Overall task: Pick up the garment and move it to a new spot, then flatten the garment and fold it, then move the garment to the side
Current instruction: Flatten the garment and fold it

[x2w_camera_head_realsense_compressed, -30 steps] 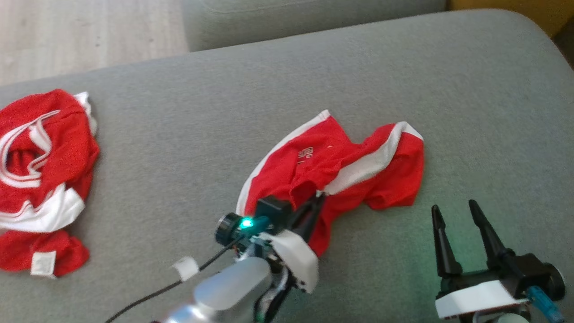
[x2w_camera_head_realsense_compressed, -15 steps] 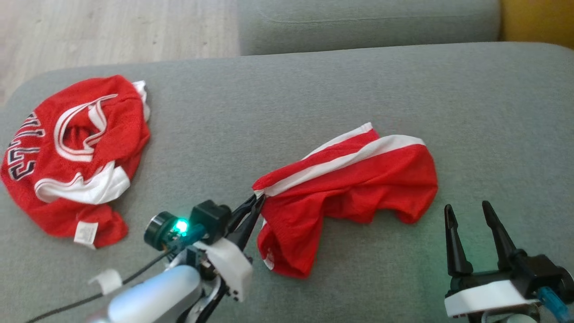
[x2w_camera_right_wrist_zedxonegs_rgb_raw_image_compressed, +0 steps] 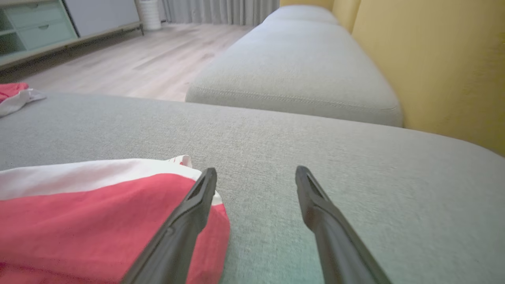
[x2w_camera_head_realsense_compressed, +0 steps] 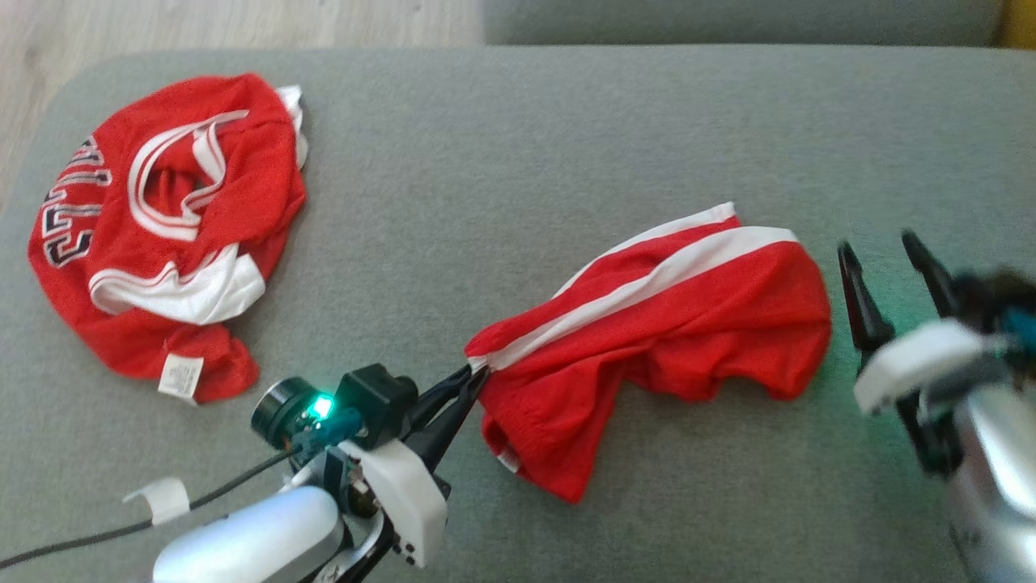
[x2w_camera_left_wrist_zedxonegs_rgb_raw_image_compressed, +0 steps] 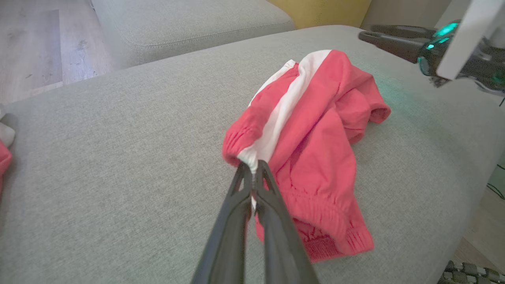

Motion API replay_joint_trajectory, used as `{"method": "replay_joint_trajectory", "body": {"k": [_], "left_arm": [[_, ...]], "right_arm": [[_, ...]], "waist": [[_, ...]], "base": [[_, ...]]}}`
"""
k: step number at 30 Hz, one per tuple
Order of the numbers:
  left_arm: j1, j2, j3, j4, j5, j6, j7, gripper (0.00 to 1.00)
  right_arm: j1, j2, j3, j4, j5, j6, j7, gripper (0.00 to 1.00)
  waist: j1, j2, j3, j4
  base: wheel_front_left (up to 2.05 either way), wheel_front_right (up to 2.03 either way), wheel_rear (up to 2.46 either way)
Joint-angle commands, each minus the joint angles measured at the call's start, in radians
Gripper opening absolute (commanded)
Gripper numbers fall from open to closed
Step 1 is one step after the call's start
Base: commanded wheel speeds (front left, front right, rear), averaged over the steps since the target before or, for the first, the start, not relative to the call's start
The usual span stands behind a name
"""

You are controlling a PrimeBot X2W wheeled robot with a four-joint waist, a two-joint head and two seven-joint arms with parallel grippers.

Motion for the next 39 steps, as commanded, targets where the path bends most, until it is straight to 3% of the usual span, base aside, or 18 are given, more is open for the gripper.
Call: {"method": "replay_joint_trajectory", "body": {"k": [1,8,13,14,15,16,20,26,33,39], "left_arm": [[-0.063,0.017,0.036,-0.028,0.017,-0.007,0.003,0.0],[-0.091,-0.001,0.03,-0.026,0.034,-0.023,0.013,0.0],[-0.099,-0.012,0.029,-0.016,0.04,-0.025,0.011,0.0],[-0.098,-0.013,0.03,-0.015,0.039,-0.023,0.009,0.0],[-0.096,-0.013,0.03,-0.013,0.038,-0.023,0.007,0.0],[-0.094,-0.012,0.03,-0.011,0.038,-0.022,0.006,0.0],[-0.084,-0.004,0.039,-0.006,0.032,-0.016,-0.012,0.0],[-0.095,0.015,0.069,0.003,0.055,0.003,-0.069,0.0],[-0.169,0.035,0.146,0.028,0.101,0.019,-0.177,0.0],[-0.289,0.038,0.187,0.061,0.131,-0.038,-0.211,0.0]], "right_arm": [[-0.073,-0.043,0.077,0.022,0.036,0.007,0.038,1.0],[-0.196,-0.145,0.288,0.141,0.184,0.007,0.187,1.0],[-0.208,-0.222,0.449,0.126,0.337,0.007,0.265,0.98],[-0.205,-0.234,0.474,0.114,0.371,0.007,0.27,0.62],[-0.202,-0.247,0.496,0.104,0.4,0.007,0.271,0.16],[-0.199,-0.259,0.517,0.095,0.427,0.007,0.27,0.0],[-0.197,-0.294,0.567,0.073,0.508,0.007,0.226,0.0],[-0.234,-0.336,0.585,0.049,0.545,0.007,0.069,0.0],[-0.309,-0.368,0.498,0.043,0.547,0.007,-0.086,0.0],[-0.365,-0.421,0.39,-0.052,0.514,0.007,-0.107,0.0]], "waist": [[-0.0001,0.0,0.026,0.025],[-0.0001,0.0,0.055,0.067],[-0.0001,0.0,0.059,0.087],[-0.0001,0.0,0.058,0.088],[-0.0001,0.0,0.057,0.089],[-0.0001,0.0,0.055,0.089],[-0.0001,0.0,0.041,0.08],[-0.0001,0.0,0.008,0.037],[-0.0001,0.0,-0.038,-0.041],[-0.0001,0.0,-0.075,-0.11]], "base": [[0.0,0.0,0.0],[0.0,0.0,0.0],[0.0,0.0,0.0],[0.0,0.0,0.0],[0.0,0.0,0.0],[0.0,0.0,0.0],[0.0,0.0,0.0],[0.0,0.0,0.0],[0.0,0.0,0.0],[0.0,0.0,0.0]]}}
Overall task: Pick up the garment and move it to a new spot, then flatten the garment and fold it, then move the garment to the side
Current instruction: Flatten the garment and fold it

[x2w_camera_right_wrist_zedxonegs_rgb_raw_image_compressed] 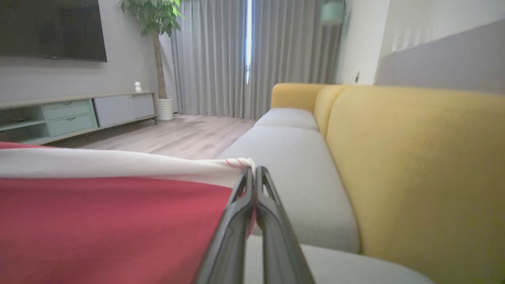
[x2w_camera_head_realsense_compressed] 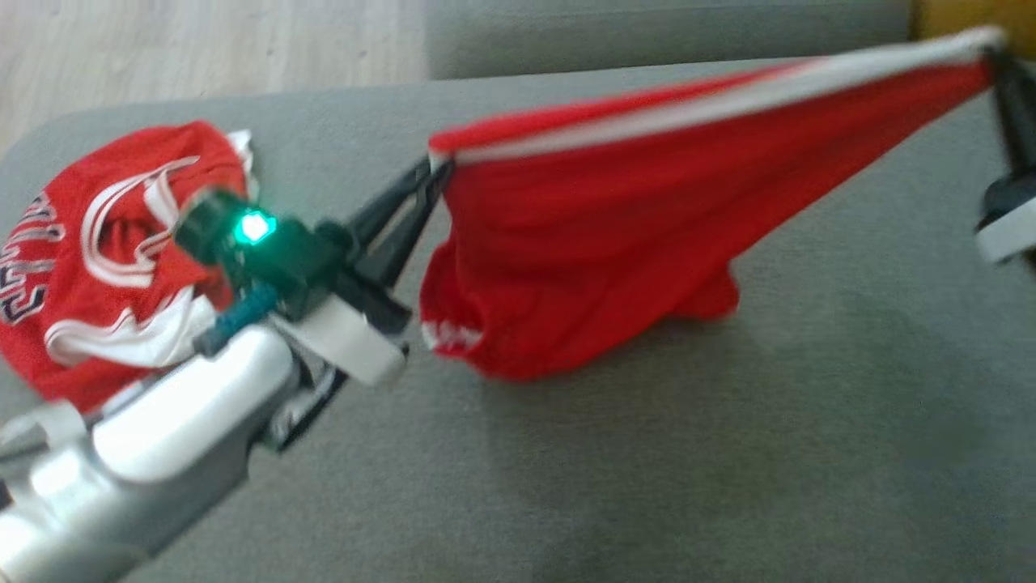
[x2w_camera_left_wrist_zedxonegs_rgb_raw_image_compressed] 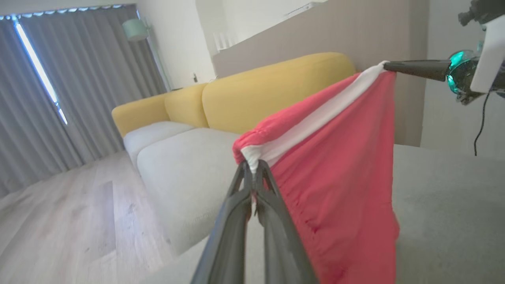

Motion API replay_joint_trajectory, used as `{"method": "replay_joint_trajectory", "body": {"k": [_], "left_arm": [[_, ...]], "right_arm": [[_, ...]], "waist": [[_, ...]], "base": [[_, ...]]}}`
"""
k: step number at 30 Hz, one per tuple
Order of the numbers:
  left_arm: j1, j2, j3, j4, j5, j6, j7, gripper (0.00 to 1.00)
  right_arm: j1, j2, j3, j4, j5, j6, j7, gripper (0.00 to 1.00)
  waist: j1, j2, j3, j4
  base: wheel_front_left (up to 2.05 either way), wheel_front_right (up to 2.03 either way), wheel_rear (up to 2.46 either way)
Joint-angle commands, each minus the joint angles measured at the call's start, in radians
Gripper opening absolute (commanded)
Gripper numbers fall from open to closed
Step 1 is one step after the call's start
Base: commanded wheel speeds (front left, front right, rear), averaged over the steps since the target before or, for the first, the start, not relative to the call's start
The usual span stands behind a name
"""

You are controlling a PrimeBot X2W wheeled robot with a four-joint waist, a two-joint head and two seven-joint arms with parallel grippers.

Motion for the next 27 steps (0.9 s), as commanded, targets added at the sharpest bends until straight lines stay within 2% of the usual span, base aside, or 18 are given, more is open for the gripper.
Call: {"method": "replay_joint_trajectory", "body": {"k": [1,5,9,15,18,21,27], "left_arm": [[-0.097,0.038,0.068,-0.004,0.015,-0.021,-0.005,0.0],[-0.183,0.038,0.086,-0.003,0.02,-0.065,0.014,0.0],[-0.242,0.045,0.099,-0.013,0.002,-0.102,0.054,0.0],[-0.319,0.034,0.12,-0.004,-0.041,-0.147,0.114,0.0],[-0.368,0.006,0.122,0.063,-0.089,-0.191,0.176,0.0],[-0.44,-0.017,0.132,0.177,-0.093,-0.226,0.196,0.0],[-0.622,-0.104,0.151,0.406,-0.018,-0.255,0.13,0.0]], "right_arm": [[-0.037,-0.059,-0.045,-0.054,-0.027,0.007,-0.012,0.0],[-0.061,-0.091,-0.109,-0.126,-0.064,0.007,-0.006,0.0],[-0.096,-0.111,-0.164,-0.225,-0.088,0.007,0.047,0.0],[-0.16,-0.111,-0.22,-0.305,-0.137,0.007,0.124,0.0],[-0.219,-0.096,-0.218,-0.307,-0.167,0.007,0.154,0.0],[-0.306,-0.067,-0.202,-0.278,-0.194,0.007,0.158,0.0],[-0.481,0.01,-0.181,-0.159,-0.232,0.007,0.083,0.0]], "waist": [[0.0,0.0,-0.033,-0.043],[0.0,0.0,-0.046,-0.079],[0.0,0.0,-0.045,-0.113],[0.0,0.0,-0.008,-0.134],[0.0,0.0,0.043,-0.129],[0.0,0.0,0.115,-0.126],[0.0,0.0,0.239,-0.109]], "base": [[0.0,0.0,0.0],[0.0,0.0,0.0],[0.0,0.0,0.0],[0.0,0.0,0.0],[0.0,0.0,0.0],[0.0,0.0,0.0],[0.0,0.0,0.0]]}}
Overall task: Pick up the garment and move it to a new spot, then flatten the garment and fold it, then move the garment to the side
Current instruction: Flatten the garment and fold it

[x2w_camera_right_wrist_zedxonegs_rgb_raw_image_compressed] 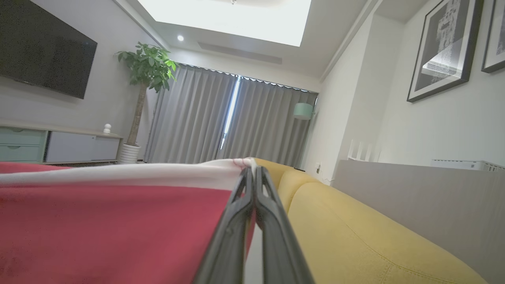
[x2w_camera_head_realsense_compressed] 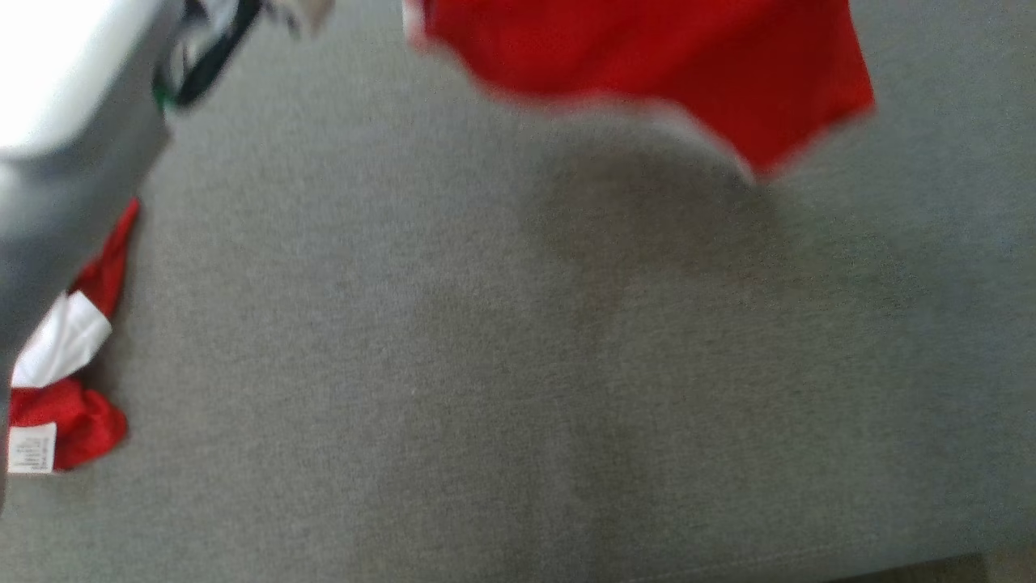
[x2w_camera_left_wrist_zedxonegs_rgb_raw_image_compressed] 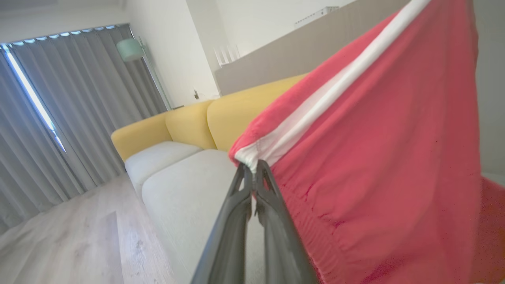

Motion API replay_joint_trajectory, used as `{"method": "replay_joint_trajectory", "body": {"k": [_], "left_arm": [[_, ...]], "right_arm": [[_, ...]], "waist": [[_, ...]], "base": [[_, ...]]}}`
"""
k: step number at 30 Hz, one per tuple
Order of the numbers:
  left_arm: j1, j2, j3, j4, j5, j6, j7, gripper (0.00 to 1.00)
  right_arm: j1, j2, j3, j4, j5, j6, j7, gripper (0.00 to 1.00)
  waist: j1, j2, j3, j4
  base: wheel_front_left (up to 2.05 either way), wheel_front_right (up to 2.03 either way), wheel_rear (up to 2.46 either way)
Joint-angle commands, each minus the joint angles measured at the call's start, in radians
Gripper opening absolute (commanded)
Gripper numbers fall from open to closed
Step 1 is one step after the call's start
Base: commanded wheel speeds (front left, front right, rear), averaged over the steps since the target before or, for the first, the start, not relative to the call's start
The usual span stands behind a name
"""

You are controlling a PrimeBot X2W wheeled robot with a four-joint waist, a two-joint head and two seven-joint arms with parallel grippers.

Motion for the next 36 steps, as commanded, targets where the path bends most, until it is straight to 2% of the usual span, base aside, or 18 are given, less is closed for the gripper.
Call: {"method": "replay_joint_trajectory", "body": {"k": [1,3,6,12,16,25,28,29,36], "left_arm": [[-0.101,0.007,0.056,0.02,0.023,-0.005,-0.028,0.0],[-0.174,-0.044,0.063,0.123,0.061,-0.009,-0.103,0.0],[-0.198,-0.081,0.064,0.199,0.085,-0.01,-0.172,0.0],[-0.076,-0.105,0.028,0.253,0.116,-0.036,-0.222,0.0],[0.08,-0.104,0.008,0.204,0.173,-0.031,-0.227,0.0],[0.538,-0.096,-0.02,-0.007,0.327,0.051,-0.228,0.0],[0.658,-0.091,-0.032,-0.037,0.348,0.079,-0.228,0.0],[0.658,-0.091,-0.032,-0.037,0.348,0.079,-0.228,0.0],[0.881,-0.069,-0.043,-0.092,0.328,0.135,-0.228,0.0]], "right_arm": [[-0.04,-0.004,-0.01,0.004,-0.013,0.007,-0.026,0.0],[-0.105,0.023,-0.017,0.059,-0.035,0.007,-0.075,0.0],[-0.128,0.039,-0.016,0.09,-0.058,0.007,-0.096,0.0],[-0.023,0.046,-0.015,0.102,-0.041,0.007,-0.104,0.0],[0.129,0.037,-0.036,0.08,-0.017,0.007,-0.104,0.0],[0.579,0.028,-0.133,-0.025,0.031,0.007,-0.104,0.0],[0.738,0.033,-0.178,-0.07,0.039,0.007,-0.103,0.0],[0.738,0.033,-0.178,-0.07,0.039,0.007,-0.103,0.0],[1.075,0.091,-0.368,-0.234,0.0,0.007,-0.053,0.0]], "waist": [[-0.0004,0.0,0.072,0.017],[-0.0004,0.0,0.098,0.023],[-0.0004,0.0,0.108,0.027],[-0.0004,0.0,0.117,0.032],[-0.0004,0.0,0.115,0.038],[-0.0004,0.0,0.012,0.054],[-0.0004,0.0,-0.036,0.054],[-0.0004,0.0,-0.036,0.054],[-0.0004,0.0,-0.13,0.053]], "base": [[0.0,0.0,0.0],[0.0,0.0,0.0],[0.0,0.0,0.0],[0.0,0.0,0.0],[0.0,0.0,0.0],[0.0,0.0,0.0],[0.0,0.0,0.0],[0.0,0.0,0.0],[0.0,0.0,0.0]]}}
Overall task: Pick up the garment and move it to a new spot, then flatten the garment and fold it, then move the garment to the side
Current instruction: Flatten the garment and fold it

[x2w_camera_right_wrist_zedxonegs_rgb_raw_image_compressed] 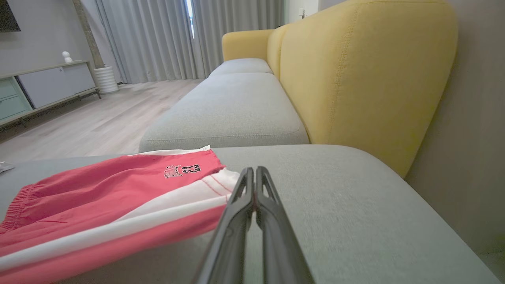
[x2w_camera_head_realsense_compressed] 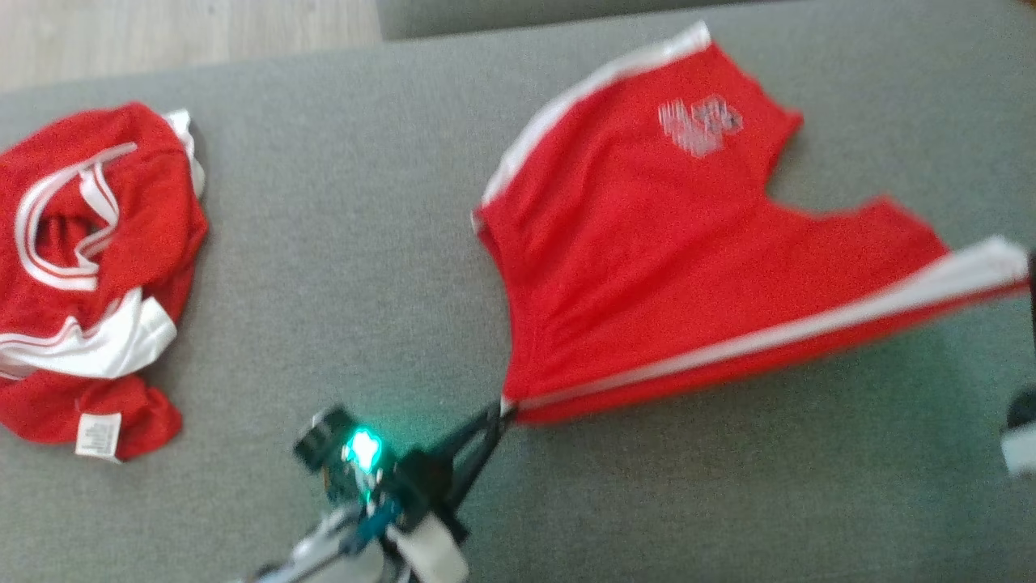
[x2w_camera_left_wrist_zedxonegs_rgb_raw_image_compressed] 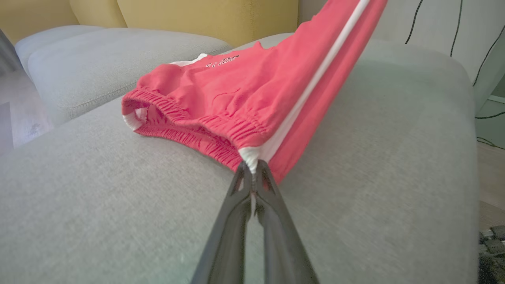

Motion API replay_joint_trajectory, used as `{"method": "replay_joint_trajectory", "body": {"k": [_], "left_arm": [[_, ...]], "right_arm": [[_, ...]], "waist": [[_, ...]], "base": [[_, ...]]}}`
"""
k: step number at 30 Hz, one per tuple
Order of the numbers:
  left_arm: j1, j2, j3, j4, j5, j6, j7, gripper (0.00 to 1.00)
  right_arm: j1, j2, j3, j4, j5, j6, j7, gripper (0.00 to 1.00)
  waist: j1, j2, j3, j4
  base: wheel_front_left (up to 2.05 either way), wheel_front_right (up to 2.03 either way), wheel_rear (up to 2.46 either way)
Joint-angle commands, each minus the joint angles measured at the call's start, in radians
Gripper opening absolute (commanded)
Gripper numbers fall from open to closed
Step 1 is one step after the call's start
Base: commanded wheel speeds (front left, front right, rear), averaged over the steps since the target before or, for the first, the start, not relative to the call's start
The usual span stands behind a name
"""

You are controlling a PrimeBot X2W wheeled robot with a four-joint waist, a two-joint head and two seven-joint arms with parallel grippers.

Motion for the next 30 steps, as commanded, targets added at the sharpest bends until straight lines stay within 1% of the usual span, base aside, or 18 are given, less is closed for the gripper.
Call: {"method": "replay_joint_trajectory", "body": {"k": [1,5,8,10,13,16,20,26,30], "left_arm": [[-0.007,0.039,0.033,-0.02,-0.01,0.012,-0.004,0.0],[0.073,0.074,0.018,-0.091,-0.028,0.038,0.014,0.0],[0.107,0.097,0.017,-0.161,-0.046,0.056,0.046,0.0],[0.111,0.1,0.025,-0.202,-0.062,0.063,0.062,0.0],[0.088,0.089,0.045,-0.239,-0.083,0.063,0.073,0.0],[0.039,0.066,0.069,-0.246,-0.101,0.05,0.079,0.0],[-0.055,0.038,0.098,-0.212,-0.106,0.021,0.079,0.0],[-0.187,-0.006,0.128,-0.128,-0.113,-0.028,0.079,0.0],[-0.254,-0.043,0.146,-0.071,-0.124,-0.048,0.076,0.0]], "right_arm": [[0.019,-0.029,-0.021,-0.041,-0.006,0.006,0.002,0.0],[0.188,0.029,-0.146,-0.192,-0.053,0.006,0.062,0.0],[0.269,0.073,-0.205,-0.299,-0.079,0.006,0.118,0.0],[0.286,0.099,-0.233,-0.35,-0.093,0.006,0.15,0.0],[0.262,0.131,-0.25,-0.386,-0.106,0.006,0.185,0.0],[0.203,0.142,-0.243,-0.377,-0.108,0.006,0.212,0.0],[0.084,0.127,-0.22,-0.325,-0.11,0.006,0.23,0.0],[-0.122,0.095,-0.163,-0.21,-0.119,0.006,0.241,0.0],[-0.264,0.072,-0.112,-0.106,-0.124,0.006,0.241,0.0]], "waist": [[0.0003,-0.0001,-0.028,0.002],[0.0003,-0.0001,-0.056,0.006],[0.0003,-0.0001,-0.064,0.009],[0.0003,-0.0001,-0.062,0.014],[0.0003,-0.0001,-0.043,0.027],[0.0003,-0.0001,-0.013,0.045],[0.0003,-0.0001,0.036,0.072],[0.0003,-0.0001,0.106,0.107],[0.0003,-0.0001,0.153,0.125]], "base": [[0.0,0.0,0.0],[0.0,0.0,0.0],[0.0,0.0,0.0],[0.0,0.0,0.0],[0.0,0.0,0.0],[0.0,0.0,0.0],[0.0,0.0,0.0],[0.0,0.0,0.0],[0.0,0.0,0.0]]}}
